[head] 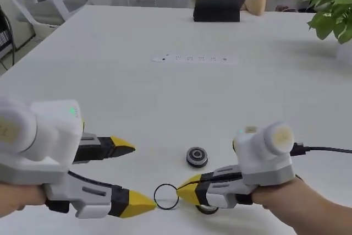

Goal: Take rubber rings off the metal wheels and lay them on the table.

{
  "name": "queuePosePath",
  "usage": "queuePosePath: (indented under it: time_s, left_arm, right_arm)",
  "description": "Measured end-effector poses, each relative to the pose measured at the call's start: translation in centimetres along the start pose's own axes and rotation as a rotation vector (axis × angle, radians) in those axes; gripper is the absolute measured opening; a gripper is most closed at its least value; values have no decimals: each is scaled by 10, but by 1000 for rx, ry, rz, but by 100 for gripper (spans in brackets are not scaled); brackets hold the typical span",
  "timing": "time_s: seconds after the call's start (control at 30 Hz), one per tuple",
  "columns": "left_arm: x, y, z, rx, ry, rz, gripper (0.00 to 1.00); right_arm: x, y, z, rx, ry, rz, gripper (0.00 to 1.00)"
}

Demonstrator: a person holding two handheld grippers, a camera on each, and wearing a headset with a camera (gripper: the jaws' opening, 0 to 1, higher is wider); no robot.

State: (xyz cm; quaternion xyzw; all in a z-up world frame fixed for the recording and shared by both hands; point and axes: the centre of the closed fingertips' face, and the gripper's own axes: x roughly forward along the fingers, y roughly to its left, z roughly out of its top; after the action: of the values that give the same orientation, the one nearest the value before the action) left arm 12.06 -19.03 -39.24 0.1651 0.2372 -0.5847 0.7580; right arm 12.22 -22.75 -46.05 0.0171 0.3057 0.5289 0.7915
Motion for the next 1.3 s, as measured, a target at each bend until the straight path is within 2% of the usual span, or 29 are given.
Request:
queuePosePath:
  time_s: [0.3,0.53,0.73,1.03,1.3]
  left_arm:
    - [0,-1,-1,8,7,-4,61]
    - [0,-2,-1,10,7,-7,61]
    - [-1,-2,0,12,9,-8,61]
    - [0,-3,6,21,3,-10,61]
    - [4,-4,11,28,-4,-13,61]
  right_arm:
    - [0,-5,-1,-46,17,-26,0]
    - [-1,-7,2,-81,9,-51,11]
    - [-7,-8,12,-109,-28,-75,20]
    - [-22,-7,29,-110,-106,-93,25]
    - [-40,-7,37,-113,-157,-114,27]
